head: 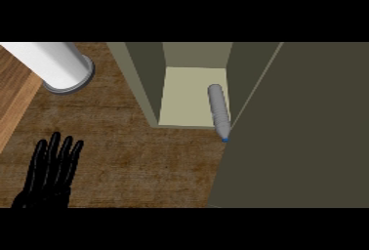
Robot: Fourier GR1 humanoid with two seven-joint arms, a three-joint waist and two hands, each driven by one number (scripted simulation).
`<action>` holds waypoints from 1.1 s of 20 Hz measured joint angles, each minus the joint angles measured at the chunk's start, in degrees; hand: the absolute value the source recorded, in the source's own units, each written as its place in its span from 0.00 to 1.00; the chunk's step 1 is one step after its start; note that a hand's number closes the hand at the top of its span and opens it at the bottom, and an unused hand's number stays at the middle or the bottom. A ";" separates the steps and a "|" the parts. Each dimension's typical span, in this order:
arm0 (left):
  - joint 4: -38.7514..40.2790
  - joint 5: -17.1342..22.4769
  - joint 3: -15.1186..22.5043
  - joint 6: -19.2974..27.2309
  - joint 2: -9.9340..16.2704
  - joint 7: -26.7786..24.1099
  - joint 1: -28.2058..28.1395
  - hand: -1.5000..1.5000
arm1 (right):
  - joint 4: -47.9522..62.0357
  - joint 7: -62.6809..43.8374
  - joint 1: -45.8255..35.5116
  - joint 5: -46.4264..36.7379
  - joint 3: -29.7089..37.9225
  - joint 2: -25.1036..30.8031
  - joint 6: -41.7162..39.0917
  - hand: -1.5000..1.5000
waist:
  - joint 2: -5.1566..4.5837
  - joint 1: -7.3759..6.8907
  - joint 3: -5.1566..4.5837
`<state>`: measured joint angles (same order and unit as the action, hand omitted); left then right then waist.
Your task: Pick up the bottled water, place it into the cabinet and close the cabinet
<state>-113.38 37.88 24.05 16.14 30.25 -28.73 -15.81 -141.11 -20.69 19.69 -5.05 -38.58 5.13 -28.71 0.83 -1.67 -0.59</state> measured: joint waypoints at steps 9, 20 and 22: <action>-0.26 2.66 -3.20 -4.08 2.38 -0.82 -2.47 0.00 | 1.09 -3.80 -9.92 -1.59 -3.55 3.75 2.15 1.00 | -0.24 -0.56 -0.11; -1.21 4.19 -5.12 -7.48 4.38 -1.29 -4.19 0.00 | 1.17 -4.89 -14.13 -0.84 -3.40 5.53 0.78 1.00 | -0.76 -2.52 -0.20; -1.18 4.35 -5.36 -8.06 4.63 -1.51 -4.59 0.00 | 1.17 -5.18 -14.37 -0.61 -3.29 5.49 0.48 1.00 | -0.87 -2.84 -0.25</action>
<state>-114.55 42.23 18.69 8.08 34.88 -30.24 -20.39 -139.94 -25.87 5.32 -5.66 -41.86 10.62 -28.23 -0.04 -4.50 -0.84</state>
